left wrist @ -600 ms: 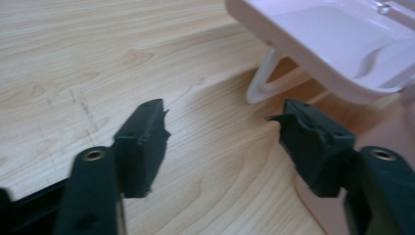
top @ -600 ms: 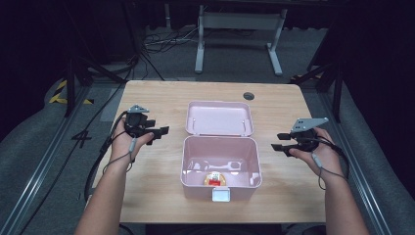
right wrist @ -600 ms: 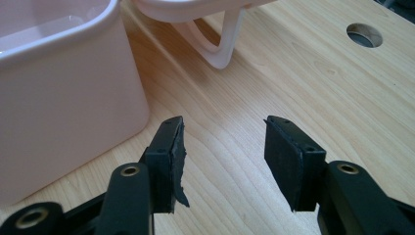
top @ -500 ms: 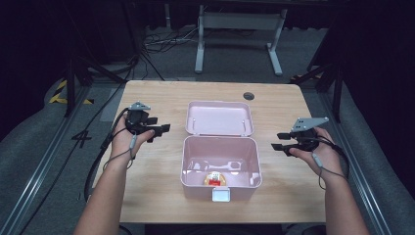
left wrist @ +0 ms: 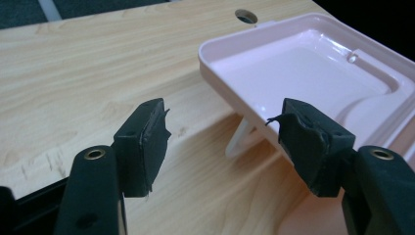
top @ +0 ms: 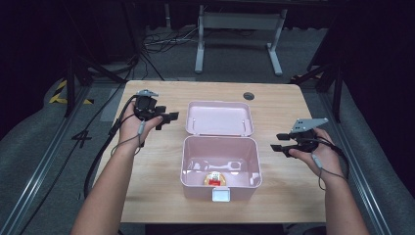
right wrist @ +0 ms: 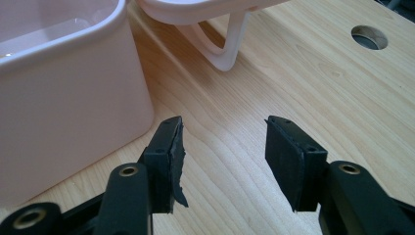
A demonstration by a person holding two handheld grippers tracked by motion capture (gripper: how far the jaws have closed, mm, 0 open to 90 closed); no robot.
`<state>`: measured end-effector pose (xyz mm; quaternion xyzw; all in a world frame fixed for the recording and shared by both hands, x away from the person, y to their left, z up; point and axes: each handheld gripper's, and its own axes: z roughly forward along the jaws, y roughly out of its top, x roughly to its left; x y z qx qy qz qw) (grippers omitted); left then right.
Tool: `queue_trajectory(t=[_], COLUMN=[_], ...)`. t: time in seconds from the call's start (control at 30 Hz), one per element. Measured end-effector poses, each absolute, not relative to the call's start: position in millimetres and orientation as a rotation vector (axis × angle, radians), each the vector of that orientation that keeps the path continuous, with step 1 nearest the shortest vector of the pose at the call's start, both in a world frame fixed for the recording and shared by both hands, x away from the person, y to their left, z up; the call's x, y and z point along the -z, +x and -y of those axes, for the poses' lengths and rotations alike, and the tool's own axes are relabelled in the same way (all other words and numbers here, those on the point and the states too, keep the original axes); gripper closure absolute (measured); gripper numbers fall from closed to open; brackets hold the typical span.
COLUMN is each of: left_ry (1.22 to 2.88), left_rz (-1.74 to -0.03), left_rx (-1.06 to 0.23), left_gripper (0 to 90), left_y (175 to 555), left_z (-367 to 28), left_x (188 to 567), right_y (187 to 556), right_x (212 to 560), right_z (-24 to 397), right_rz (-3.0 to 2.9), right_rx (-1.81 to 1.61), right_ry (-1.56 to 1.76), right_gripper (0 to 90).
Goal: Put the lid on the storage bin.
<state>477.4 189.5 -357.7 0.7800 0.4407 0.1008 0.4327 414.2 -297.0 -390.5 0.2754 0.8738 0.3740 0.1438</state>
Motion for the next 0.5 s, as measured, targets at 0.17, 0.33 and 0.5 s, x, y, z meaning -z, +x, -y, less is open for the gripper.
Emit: queue_trajectory(t=[0.17,0.33,0.5], left_ry=[1.970,1.951,1.965], left_rz=[-1.094,-1.103,-1.095], left_rx=[-0.274,-0.269,-0.264], left_gripper=[35.1,35.1,35.4], left_y=[490.8,496.8,511.2], left_z=[-177.9,-173.8,-166.8], left_x=[356.5,359.2,367.6], right_y=[412.4,410.4,409.1], right_x=[390.9,392.4,393.6], right_z=[298.0,298.8,299.1], right_rz=[-2.519,-2.521,-2.520], right_rx=[-1.085,-1.087,-1.088], right_ry=[0.796,0.802,0.804], right_gripper=[49.3,48.6,48.1])
